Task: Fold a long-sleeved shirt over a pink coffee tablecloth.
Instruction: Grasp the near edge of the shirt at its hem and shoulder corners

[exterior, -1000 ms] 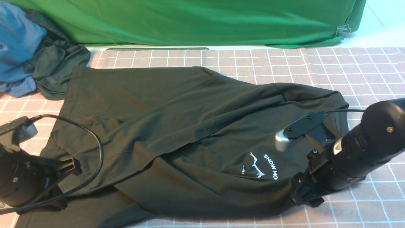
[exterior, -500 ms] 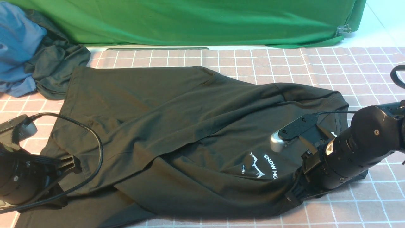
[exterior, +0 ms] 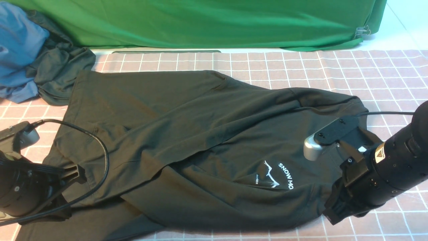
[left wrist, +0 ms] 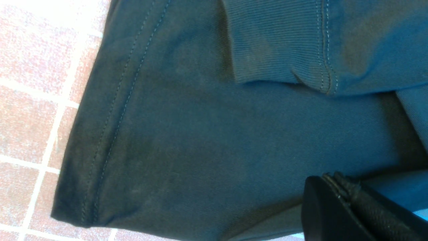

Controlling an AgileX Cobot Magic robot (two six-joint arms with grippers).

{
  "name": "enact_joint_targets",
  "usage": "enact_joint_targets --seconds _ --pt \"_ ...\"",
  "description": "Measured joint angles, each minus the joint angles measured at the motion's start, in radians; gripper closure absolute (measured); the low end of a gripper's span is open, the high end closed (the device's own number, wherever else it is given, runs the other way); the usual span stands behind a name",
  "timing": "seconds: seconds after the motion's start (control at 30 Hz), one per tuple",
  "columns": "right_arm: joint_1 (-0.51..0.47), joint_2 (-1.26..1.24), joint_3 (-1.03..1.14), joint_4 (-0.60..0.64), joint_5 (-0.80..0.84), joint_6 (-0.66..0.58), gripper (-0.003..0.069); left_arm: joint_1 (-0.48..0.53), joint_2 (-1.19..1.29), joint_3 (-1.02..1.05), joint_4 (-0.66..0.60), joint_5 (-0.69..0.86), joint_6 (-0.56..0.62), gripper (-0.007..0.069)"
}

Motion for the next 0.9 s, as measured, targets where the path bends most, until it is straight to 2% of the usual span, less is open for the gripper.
enact_joint_targets --seconds 0.07,0.13,0.17,0.23,0.27,0.3,0.37,0.43,0.57,0.67,0.73,0.77,0.8,0.9 --pt "0.0 0.015 0.0 0.0 -0.011 0.031 0.0596 0.0 0.0 0.0 0.0 0.0 0.0 0.061" --pt "0.0 0.038 0.0 0.0 -0.036 0.055 0.052 0.0 0.0 0.0 0.0 0.0 0.0 0.061" --pt "0.0 0.047 0.0 0.0 -0.044 0.06 0.0468 0.0 0.0 0.0 0.0 0.0 0.0 0.061" --pt "0.0 0.093 0.0 0.0 -0.082 0.074 0.0302 0.0 0.0 0.0 0.0 -0.001 0.0 0.061" --pt "0.0 0.097 0.0 0.0 -0.086 0.074 0.0274 0.0 0.0 0.0 -0.001 -0.001 0.0 0.061" --pt "0.0 0.132 0.0 0.0 -0.115 0.075 0.0186 0.0 0.0 0.0 -0.002 -0.004 0.0 0.061" --pt "0.0 0.17 0.0 0.0 -0.152 0.076 0.0145 0.0 0.0 0.0 -0.002 -0.006 0.0 0.061" --pt "0.0 0.194 0.0 0.0 -0.174 0.077 0.0146 0.0 0.0 0.0 -0.002 -0.006 0.0 0.061" --pt "0.0 0.238 -0.003 -0.003 -0.213 0.079 0.0229 0.0 0.0 0.0 -0.002 -0.012 0.0 0.061" --pt "0.0 0.244 -0.009 -0.007 -0.219 0.076 0.0361 0.0 0.0 0.0 -0.002 -0.015 0.0 0.061" --pt "0.0 0.245 -0.009 -0.004 -0.222 0.065 0.052 0.0 0.0 0.0 -0.003 -0.015 0.0 0.061" --pt "0.0 0.245 -0.009 -0.004 -0.222 0.063 0.0532 0.0 0.0 0.0 -0.003 -0.015 0.0 0.061" --pt "0.0 0.245 -0.009 0.0 -0.217 0.056 0.059 0.0 0.0 0.0 -0.003 -0.015 0.0 0.061" --pt "0.0 0.238 -0.009 0.001 -0.2 0.049 0.0615 0.0 0.0 0.0 -0.003 -0.015 0.0 0.061"
